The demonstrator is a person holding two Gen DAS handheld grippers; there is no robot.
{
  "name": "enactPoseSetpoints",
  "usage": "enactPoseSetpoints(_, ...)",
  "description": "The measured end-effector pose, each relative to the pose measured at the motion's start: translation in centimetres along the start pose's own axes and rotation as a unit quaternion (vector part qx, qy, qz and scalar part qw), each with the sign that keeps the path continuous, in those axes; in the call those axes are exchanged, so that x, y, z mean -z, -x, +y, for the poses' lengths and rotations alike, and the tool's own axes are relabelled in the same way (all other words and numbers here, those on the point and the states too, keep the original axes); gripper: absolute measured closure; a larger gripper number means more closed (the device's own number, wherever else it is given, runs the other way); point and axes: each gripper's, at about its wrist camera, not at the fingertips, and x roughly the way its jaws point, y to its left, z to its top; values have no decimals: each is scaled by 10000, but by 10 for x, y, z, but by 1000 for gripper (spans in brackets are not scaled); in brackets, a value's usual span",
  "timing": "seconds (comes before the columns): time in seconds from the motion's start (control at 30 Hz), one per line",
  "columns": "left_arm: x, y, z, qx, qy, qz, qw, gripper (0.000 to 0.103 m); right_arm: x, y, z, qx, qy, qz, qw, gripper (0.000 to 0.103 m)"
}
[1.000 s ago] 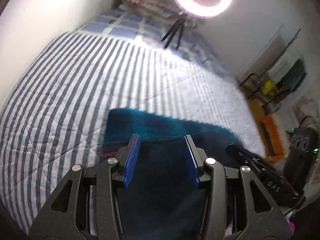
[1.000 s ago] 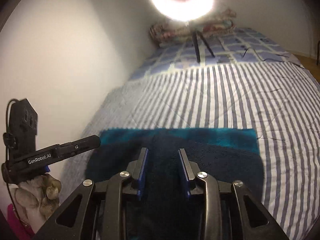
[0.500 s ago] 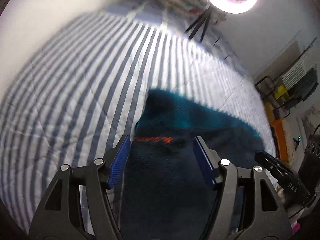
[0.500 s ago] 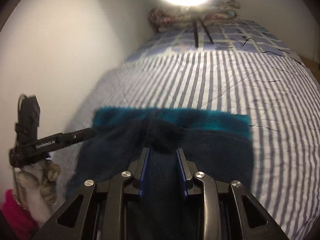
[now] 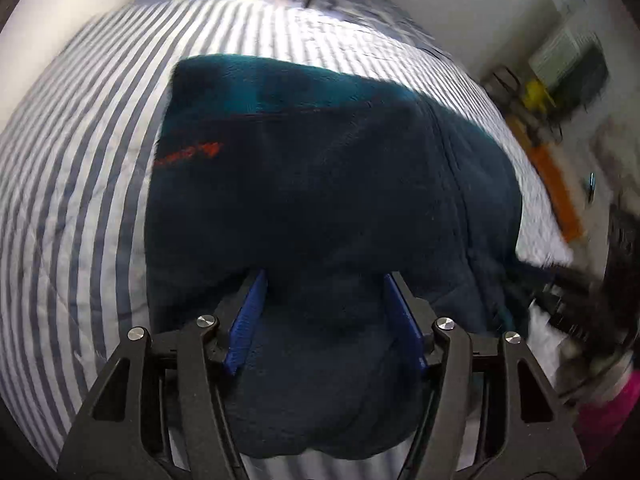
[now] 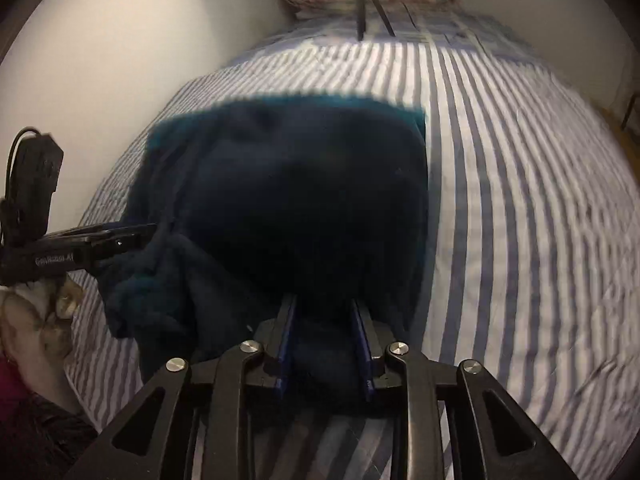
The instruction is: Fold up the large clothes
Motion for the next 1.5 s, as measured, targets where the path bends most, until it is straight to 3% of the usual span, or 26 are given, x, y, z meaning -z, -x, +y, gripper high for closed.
enactPoseSetpoints(0.07,2,5,-3,8,-65,18,10000,39,1,7,0,43,45,58,10000,78)
enactPoseSetpoints(0.17,-1,25,11,362,121,70,9992,39,1,20,7,226,213,124,9994,78)
enactPoseSetpoints(0.23,-8,49,23,489,388,-248,9977,39,-2,36,13,188,217,-59,9996,76)
enactPoseSetpoints(0.33,-23,82,60,680,1081,-838,9883,40,-10,57,34,-126,290,-575,9978,76)
enactPoseSetpoints(0.4,-34,93,89,797,1727,-1191,9745,44,-16,57,51,-378,368,-792,9955,76)
enactPoseSetpoints(0.47,-40,92,104,906,2081,-1346,9646,48,-20,49,71,-610,517,-874,9930,76)
enactPoseSetpoints(0.57,-49,81,109,990,2233,-1358,9601,53,-23,29,99,-678,765,-835,9913,76)
enactPoseSetpoints(0.73,-75,52,86,1158,1968,-1105,9673,58,-25,-3,115,-806,876,-503,9916,76)
enactPoseSetpoints(0.87,-85,20,87,1152,2170,-907,9651,58,-23,-12,109,-849,880,-381,9918,76)
enactPoseSetpoints(0.93,-87,7,92,963,2234,-828,9664,59,-22,-14,107,-886,845,-323,9919,76)
enactPoseSetpoints(1.03,-90,-23,102,367,2149,-585,9742,60,-19,-20,107,-861,893,-249,9920,78)
enactPoseSetpoints(1.1,-85,-37,110,432,2344,-469,9701,55,-17,-24,107,-851,926,-228,9918,78)
enactPoseSetpoints(1.17,-87,-30,108,419,2333,-491,9703,55,-18,-22,108,-839,966,-214,9915,78)
enactPoseSetpoints(1.3,-89,13,99,29,1947,-852,9772,55,-25,6,99,-1053,1045,-354,9883,78)
enactPoseSetpoints(1.5,-61,59,108,319,1734,-925,9800,40,-30,56,33,-1070,359,-1067,9879,64)
